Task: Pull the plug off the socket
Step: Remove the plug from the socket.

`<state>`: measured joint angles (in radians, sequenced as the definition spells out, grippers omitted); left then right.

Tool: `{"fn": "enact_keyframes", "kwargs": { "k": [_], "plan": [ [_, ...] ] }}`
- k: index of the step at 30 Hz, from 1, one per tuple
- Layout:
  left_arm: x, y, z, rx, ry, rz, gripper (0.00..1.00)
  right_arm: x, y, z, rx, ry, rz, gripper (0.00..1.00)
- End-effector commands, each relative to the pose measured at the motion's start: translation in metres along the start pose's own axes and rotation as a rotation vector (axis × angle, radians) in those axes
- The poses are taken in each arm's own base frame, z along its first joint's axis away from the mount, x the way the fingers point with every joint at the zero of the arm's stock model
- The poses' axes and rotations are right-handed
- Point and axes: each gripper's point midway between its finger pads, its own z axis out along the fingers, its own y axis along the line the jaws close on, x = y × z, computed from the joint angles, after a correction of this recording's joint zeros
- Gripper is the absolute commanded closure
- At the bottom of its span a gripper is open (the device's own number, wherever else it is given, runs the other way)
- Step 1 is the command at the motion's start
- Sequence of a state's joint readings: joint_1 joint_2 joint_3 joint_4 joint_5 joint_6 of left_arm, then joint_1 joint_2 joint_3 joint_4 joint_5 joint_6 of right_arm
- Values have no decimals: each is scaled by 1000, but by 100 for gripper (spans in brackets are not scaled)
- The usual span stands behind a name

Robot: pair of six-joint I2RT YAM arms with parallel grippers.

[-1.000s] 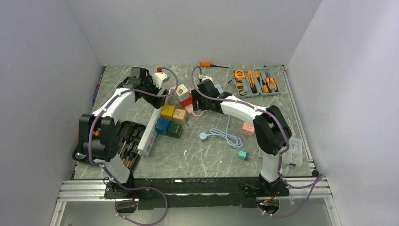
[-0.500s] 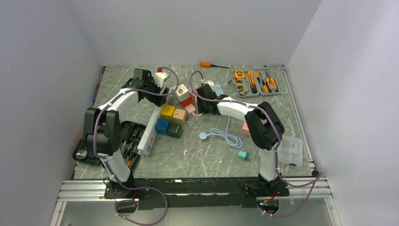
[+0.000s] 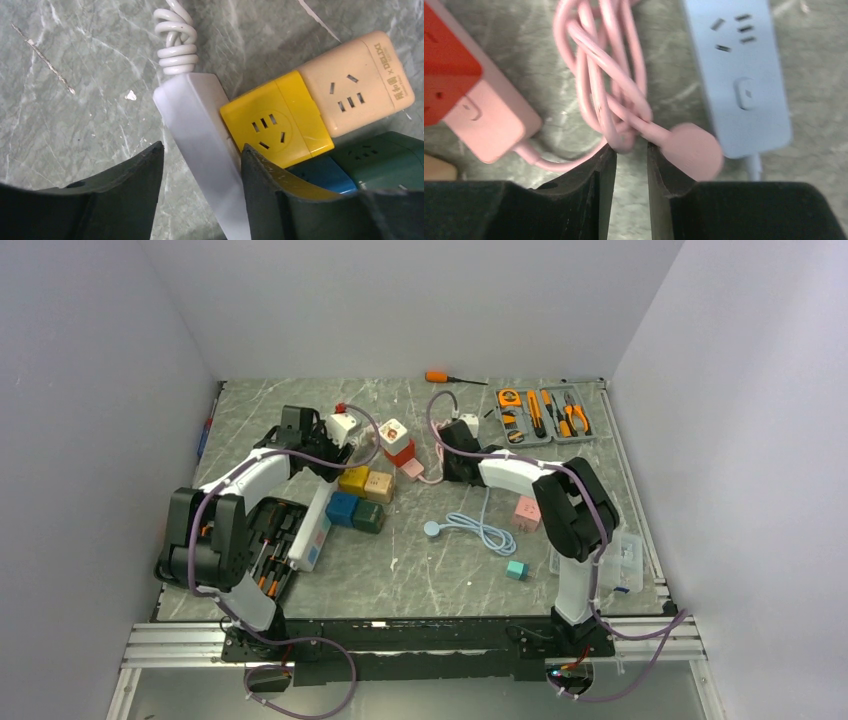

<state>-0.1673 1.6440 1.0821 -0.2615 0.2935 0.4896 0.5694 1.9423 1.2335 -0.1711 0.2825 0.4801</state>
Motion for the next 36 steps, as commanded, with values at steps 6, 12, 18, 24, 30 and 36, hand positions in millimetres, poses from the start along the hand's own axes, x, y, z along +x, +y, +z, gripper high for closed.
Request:
{"fn": "enact_keyframes", "kwargs": {
  "k": [6, 12, 18, 24, 30, 36],
  "plan": [
    [38, -22, -30, 40, 54, 5, 42, -10, -55, -31, 131, -25, 34, 69],
    [27, -46, -53, 121, -16, -25, 34, -47, -19, -61, -63, -136, 37, 46],
    [-27, -38, -73, 141, -122, -69, 19, -78, 40, -80, -346, -211, -88, 12],
    [-78, -10, -73, 105, -195, -103, 6, -69, 78, -76, -460, -239, -217, 15],
    [-111, 16, -35, 131, -224, -127, 6, -61, 82, -60, -485, -182, -162, 23],
    [-117, 30, 17, 193, -151, -154, 13, -69, 75, -76, -507, -214, -113, 25]
  ]
}}
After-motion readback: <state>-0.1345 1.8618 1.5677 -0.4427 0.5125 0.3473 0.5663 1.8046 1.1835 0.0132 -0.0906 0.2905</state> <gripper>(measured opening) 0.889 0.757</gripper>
